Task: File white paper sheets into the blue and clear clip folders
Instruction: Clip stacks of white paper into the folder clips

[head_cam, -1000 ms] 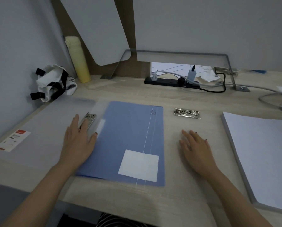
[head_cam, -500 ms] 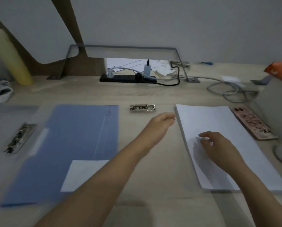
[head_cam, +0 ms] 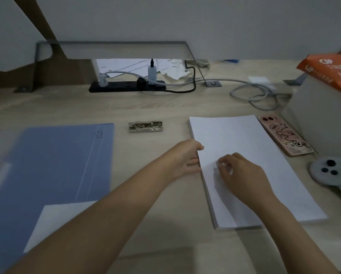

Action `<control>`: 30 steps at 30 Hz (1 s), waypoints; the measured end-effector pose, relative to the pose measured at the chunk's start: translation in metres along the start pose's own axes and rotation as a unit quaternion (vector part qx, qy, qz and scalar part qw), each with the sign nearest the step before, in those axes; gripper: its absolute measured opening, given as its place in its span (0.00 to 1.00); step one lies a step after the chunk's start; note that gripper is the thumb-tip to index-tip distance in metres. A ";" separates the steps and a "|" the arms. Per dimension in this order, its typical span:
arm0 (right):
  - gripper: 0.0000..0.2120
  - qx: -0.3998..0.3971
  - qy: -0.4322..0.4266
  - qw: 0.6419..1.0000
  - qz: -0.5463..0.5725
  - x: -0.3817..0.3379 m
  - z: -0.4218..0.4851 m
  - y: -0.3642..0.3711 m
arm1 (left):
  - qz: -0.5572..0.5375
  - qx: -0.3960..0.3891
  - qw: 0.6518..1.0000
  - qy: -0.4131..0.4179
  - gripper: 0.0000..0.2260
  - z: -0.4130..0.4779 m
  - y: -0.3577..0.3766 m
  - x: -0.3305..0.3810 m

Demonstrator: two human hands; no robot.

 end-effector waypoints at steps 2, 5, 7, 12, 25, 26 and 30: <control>0.15 -0.008 0.002 1.000 0.009 0.001 0.001 0.000 | 0.014 0.008 1.000 -0.013 0.09 0.001 -0.002 0.001; 0.16 -0.030 0.021 0.999 0.035 0.004 0.004 0.000 | 0.042 -0.002 0.999 -0.020 0.07 0.001 0.000 0.000; 0.20 -0.053 0.031 0.997 0.052 0.005 0.004 0.001 | 0.040 -0.023 0.999 0.003 0.06 0.001 0.004 -0.002; 0.24 -0.067 0.039 0.994 0.073 0.005 0.004 0.000 | -0.042 -0.134 0.989 0.056 0.13 -0.016 0.024 -0.011; 0.16 -0.080 0.054 0.991 0.089 0.007 0.007 -0.001 | -0.045 -0.136 0.985 0.091 0.11 -0.030 0.030 -0.007; 0.16 -0.082 0.056 0.991 0.091 0.006 0.007 -0.001 | -0.048 -0.135 0.985 0.097 0.11 -0.030 0.030 -0.007; 0.14 -0.097 0.062 0.989 0.095 0.006 0.007 0.000 | -0.057 -0.130 0.985 0.101 0.16 -0.030 0.028 -0.007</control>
Point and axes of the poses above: each hand's wrist, its own z-axis towards the middle knuckle, its own y-axis out of the palm, x = y × z, the point moved 8 cm from there along z, towards the middle knuckle, and after that the axes turned 12 degrees about y, right-handed, at the moved point
